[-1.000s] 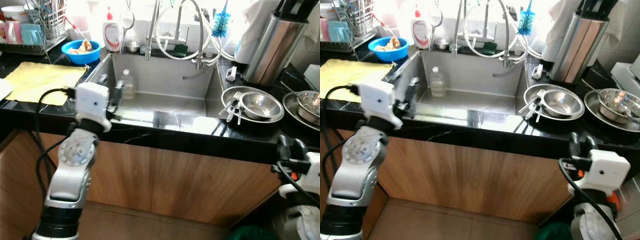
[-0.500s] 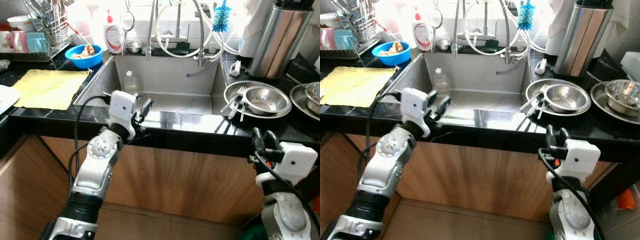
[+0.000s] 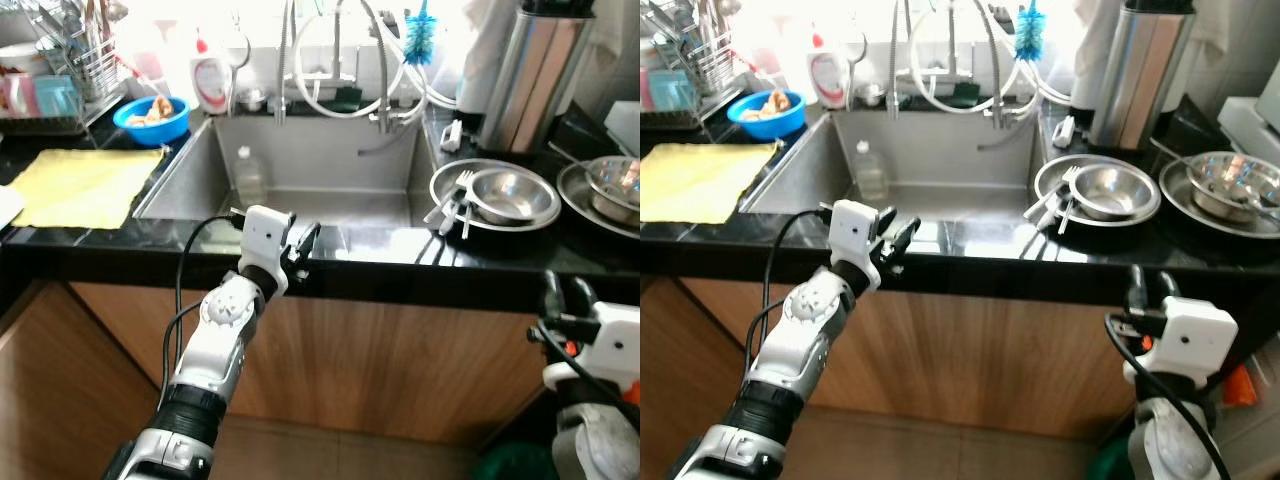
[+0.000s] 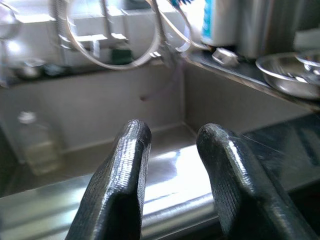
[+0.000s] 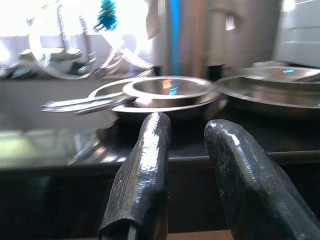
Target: Kitchen organization
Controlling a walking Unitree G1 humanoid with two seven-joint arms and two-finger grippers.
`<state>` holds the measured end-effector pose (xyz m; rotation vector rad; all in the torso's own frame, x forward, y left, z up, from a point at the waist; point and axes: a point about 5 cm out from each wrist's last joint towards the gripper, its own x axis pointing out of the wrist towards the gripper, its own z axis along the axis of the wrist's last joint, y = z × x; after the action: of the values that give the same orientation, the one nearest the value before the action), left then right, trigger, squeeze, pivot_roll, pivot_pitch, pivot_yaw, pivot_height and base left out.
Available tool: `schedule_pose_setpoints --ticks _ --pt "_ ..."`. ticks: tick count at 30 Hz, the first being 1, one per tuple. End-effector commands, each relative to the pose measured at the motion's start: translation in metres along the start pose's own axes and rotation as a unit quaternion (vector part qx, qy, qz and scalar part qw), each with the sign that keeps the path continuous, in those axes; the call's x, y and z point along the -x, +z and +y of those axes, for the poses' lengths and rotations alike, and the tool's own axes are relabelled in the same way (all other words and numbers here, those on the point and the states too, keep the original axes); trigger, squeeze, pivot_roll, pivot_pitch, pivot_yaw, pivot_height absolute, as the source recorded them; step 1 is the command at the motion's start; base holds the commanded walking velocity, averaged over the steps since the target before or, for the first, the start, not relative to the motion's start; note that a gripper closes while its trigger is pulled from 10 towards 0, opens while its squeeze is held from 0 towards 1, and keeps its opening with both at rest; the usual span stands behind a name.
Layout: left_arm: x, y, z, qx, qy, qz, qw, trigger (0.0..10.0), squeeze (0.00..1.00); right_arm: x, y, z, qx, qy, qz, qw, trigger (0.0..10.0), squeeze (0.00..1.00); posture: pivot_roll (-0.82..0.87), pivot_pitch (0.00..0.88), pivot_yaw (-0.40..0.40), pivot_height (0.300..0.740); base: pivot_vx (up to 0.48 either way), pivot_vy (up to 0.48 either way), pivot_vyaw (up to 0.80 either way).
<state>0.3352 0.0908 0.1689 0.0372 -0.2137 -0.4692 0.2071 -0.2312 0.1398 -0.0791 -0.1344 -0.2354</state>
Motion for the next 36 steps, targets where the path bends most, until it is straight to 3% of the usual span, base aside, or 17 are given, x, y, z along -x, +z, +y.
schedule_pose_setpoints --ticks 1,5,11,28,36 --pt "0.004 -0.005 0.007 -0.014 0.014 0.006 1.000 10.0 0.00 0.000 -0.002 0.003 -0.002 0.014 0.003 1.000 10.0 0.00 -0.03 0.000 0.022 0.740 0.000 0.000 0.80" --pt "0.002 -0.003 0.012 -0.016 0.025 0.000 1.000 10.0 0.00 -0.005 0.000 0.006 0.002 0.036 0.000 0.999 10.0 0.00 -0.04 0.000 0.019 0.740 0.000 0.000 0.67" --pt "-0.002 0.000 0.008 -0.021 0.019 -0.011 1.000 10.0 0.00 -0.008 0.005 0.005 0.002 0.048 -0.010 0.999 10.0 0.00 -0.04 0.000 0.013 0.740 0.000 0.000 0.16" --pt "-0.003 -0.002 0.012 -0.026 0.023 -0.010 0.999 10.0 0.00 -0.001 0.001 0.003 -0.009 0.013 0.009 1.000 10.0 0.00 -0.05 0.000 0.015 0.740 0.000 0.000 0.00" --pt "-0.001 -0.002 0.018 -0.019 0.035 -0.009 0.999 10.0 0.00 -0.001 0.003 0.008 -0.015 0.016 0.009 1.000 10.0 0.00 -0.04 0.000 0.007 0.740 0.000 0.000 -0.63"
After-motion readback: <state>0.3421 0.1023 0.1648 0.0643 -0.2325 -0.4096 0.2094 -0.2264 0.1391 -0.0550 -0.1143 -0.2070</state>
